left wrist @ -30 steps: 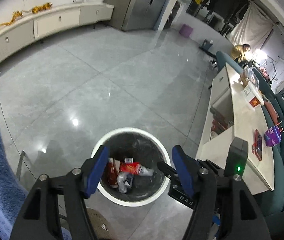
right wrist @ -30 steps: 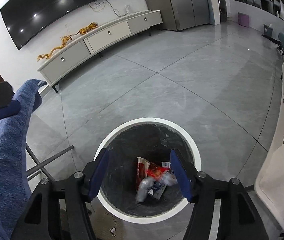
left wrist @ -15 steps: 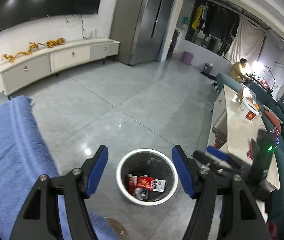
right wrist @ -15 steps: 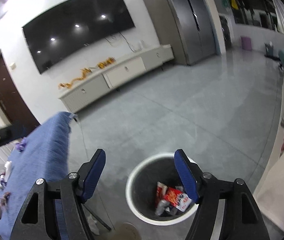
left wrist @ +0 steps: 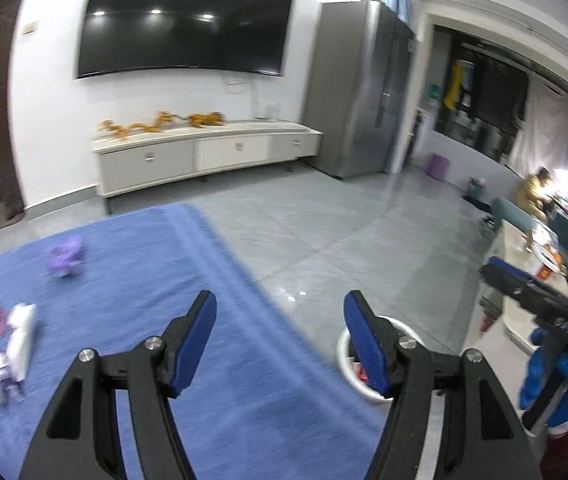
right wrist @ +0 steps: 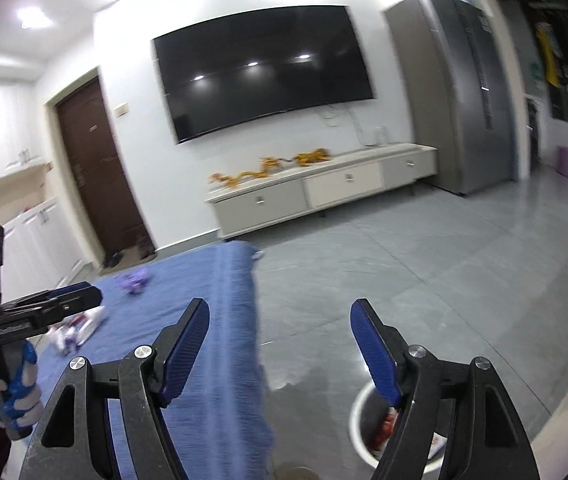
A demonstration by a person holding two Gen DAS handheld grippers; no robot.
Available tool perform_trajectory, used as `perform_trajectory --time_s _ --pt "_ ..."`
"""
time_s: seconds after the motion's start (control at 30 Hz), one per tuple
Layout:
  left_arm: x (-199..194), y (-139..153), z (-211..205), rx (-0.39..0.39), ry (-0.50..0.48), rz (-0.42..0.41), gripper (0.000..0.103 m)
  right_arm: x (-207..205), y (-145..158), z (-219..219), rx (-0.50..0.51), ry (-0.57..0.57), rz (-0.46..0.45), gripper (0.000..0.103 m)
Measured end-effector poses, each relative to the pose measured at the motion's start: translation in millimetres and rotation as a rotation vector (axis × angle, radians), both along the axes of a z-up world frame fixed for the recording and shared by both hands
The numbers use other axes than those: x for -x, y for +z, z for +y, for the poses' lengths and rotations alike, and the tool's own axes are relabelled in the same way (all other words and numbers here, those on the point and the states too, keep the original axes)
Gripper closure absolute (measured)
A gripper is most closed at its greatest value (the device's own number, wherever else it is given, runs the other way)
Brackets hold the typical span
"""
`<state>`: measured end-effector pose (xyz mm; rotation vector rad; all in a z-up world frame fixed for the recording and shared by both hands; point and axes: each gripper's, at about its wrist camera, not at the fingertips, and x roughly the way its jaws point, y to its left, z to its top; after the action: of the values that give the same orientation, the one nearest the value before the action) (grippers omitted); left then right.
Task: Collect trash
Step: 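Move both open tools back over the rug toward the remaining trash, then grasp a purple-white wrapper with the left tool while the right tool grasps a red plastic strip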
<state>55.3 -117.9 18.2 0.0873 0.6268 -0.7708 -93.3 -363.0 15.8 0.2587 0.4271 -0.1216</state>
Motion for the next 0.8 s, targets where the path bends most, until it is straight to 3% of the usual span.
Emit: perform_trajectory --time_s 0.2,0.4,0.6,0.8 --pt "-23 -19 86 0.000 0.130 0.021 0.039 -38 0 62 0.033 0.143 0.024 0.032" --pt "-49 -54 165 -0.050 0.237 0.045 0.039 -78 -15 128 0.054 0.292 0.095 0.032" --pt "-74 -91 231 -0.087 0.304 0.104 0.039 -118 -53 197 0.051 0.466 0.207 0.032" --pt "-103 -109 257 -0.073 0.327 0.141 0.045 -132 -99 259 0.038 0.655 0.331 0.032"
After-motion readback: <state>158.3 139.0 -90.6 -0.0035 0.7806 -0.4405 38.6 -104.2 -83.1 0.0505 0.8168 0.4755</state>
